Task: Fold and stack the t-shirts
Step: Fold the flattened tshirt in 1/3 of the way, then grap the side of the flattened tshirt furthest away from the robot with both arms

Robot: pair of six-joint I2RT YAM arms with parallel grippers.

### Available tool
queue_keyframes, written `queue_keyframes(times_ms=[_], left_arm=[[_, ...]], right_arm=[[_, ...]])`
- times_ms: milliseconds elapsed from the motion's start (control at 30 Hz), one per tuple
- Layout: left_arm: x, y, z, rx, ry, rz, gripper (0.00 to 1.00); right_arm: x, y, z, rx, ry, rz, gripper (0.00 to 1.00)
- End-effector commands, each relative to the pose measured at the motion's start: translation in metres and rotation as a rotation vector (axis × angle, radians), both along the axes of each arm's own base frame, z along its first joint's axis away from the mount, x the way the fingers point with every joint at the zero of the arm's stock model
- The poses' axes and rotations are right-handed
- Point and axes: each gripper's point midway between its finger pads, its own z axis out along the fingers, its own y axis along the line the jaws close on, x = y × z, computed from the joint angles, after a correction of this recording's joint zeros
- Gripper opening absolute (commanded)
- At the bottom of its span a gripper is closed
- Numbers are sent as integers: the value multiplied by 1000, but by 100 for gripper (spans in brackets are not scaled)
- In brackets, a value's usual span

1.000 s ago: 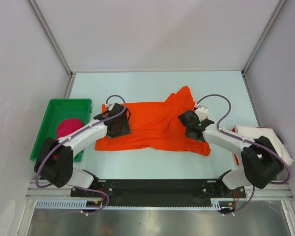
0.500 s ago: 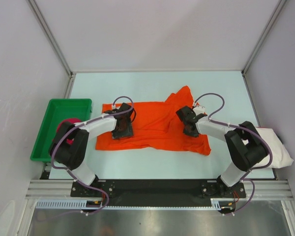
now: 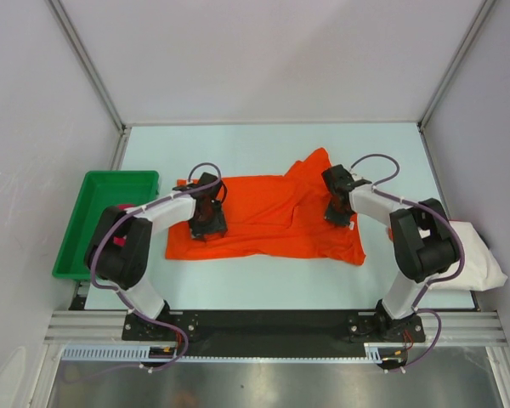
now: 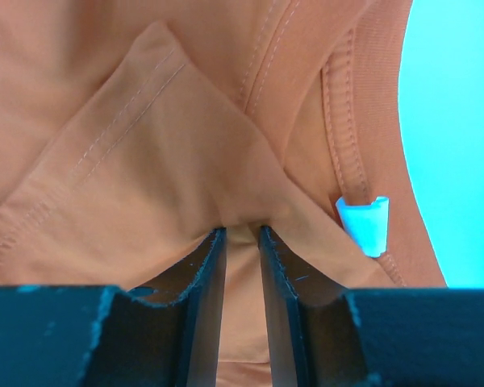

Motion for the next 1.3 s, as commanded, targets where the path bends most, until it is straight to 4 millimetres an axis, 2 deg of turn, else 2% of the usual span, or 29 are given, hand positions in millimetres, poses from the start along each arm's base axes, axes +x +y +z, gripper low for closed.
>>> queue_keyframes(times_ms=[0,300,400,433,467,533,633,667,700,733,767,833,933,967,1067,1167,1267], left_arm=[[4,27,-14,62,25,36,66],[7,39,-12,59,28,63,66],[13,36,3,43,-32,58,66],[16,35,9,40,-59,54,66],[19,35,18,58,-98,46,69],[25,31,44,51,-188,36,71],[24,26,77,44,-293,26,73],[20,22,84,42,-308,12,74],[18,21,91,41,-331,14,74],[15,20,100,28,-354,14,74],[9,20,101,27,-347,10,74],[1,19,103,8,-341,20,74],[-14,25,93,22,-305,45,72],[-22,29,87,32,-290,51,72],[-35,40,78,63,-265,85,70],[-44,54,73,130,-238,124,69],[-47,60,73,154,-235,139,70]], right_arm=[[-16,-36,-42,-34,126,-65,29],[-12,-54,-39,1,132,-110,29],[3,-41,-15,-31,24,-8,30],[10,-40,8,-77,-59,7,31],[12,-30,20,-94,-100,40,33],[17,-26,50,-114,-191,42,37],[12,-22,80,-161,-244,27,40],[3,-21,90,-173,-253,30,41],[-4,-11,95,-172,-267,35,42],[-10,-12,99,-186,-272,26,42],[-22,-14,101,-189,-256,22,42],[-42,-10,91,-172,-227,2,43],[-70,-14,83,-166,-194,-40,42],[-86,-22,73,-196,-149,-44,42],[-113,-37,66,-236,-88,-83,41],[-129,-56,69,-324,-51,-114,41],[-133,-60,71,-335,-42,-120,40]])
